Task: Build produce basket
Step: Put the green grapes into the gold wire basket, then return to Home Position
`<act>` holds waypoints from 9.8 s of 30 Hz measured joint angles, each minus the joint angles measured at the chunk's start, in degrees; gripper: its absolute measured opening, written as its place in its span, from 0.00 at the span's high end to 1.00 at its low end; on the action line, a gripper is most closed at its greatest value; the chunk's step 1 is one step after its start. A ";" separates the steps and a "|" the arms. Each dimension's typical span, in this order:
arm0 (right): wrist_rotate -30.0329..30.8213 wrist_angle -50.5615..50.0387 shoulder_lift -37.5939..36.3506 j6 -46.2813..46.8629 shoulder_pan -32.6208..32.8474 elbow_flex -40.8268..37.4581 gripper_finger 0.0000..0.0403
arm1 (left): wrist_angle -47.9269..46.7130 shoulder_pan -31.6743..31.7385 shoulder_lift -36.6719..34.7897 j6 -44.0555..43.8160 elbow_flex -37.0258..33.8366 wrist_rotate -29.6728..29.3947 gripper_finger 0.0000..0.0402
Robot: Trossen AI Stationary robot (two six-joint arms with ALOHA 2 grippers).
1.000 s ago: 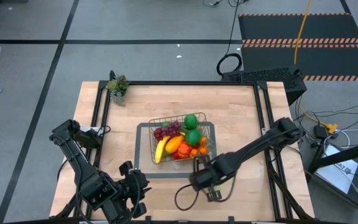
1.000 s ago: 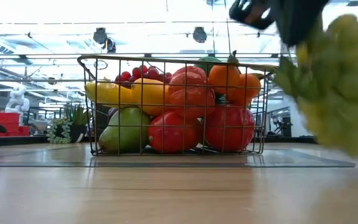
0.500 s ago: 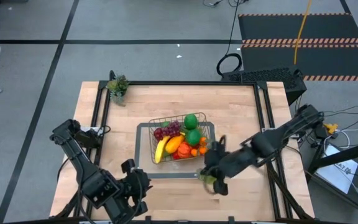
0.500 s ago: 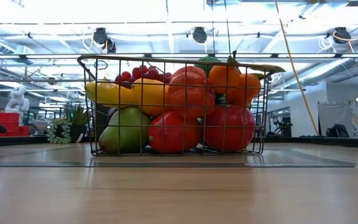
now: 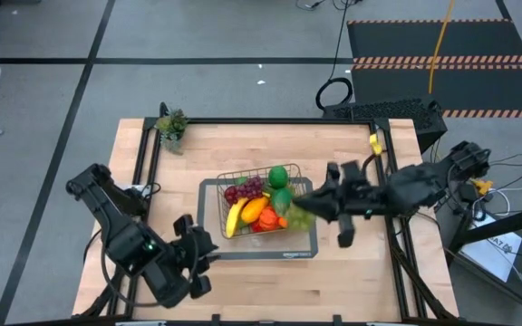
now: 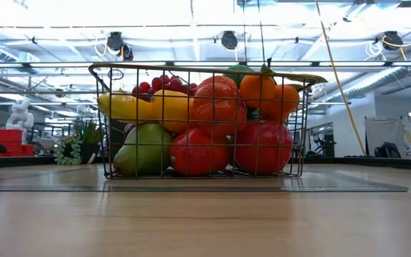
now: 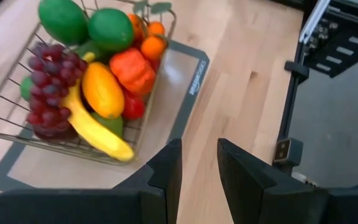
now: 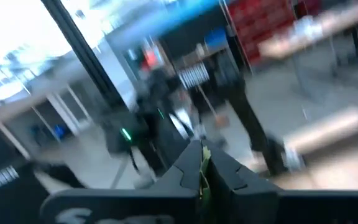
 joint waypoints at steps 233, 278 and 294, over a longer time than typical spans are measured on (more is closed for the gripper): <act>-6.89 -11.06 -42.02 -23.82 -13.58 -35.42 0.99 | 1.15 30.39 -21.29 24.68 0.07 1.92 0.87; -13.44 39.64 -46.81 -30.92 -13.63 -90.01 1.00 | 58.08 27.21 -52.16 49.07 -74.77 11.17 0.98; -23.09 30.68 -61.12 -31.78 -23.60 -93.39 1.00 | 59.82 28.78 -54.65 49.82 -77.28 12.23 0.98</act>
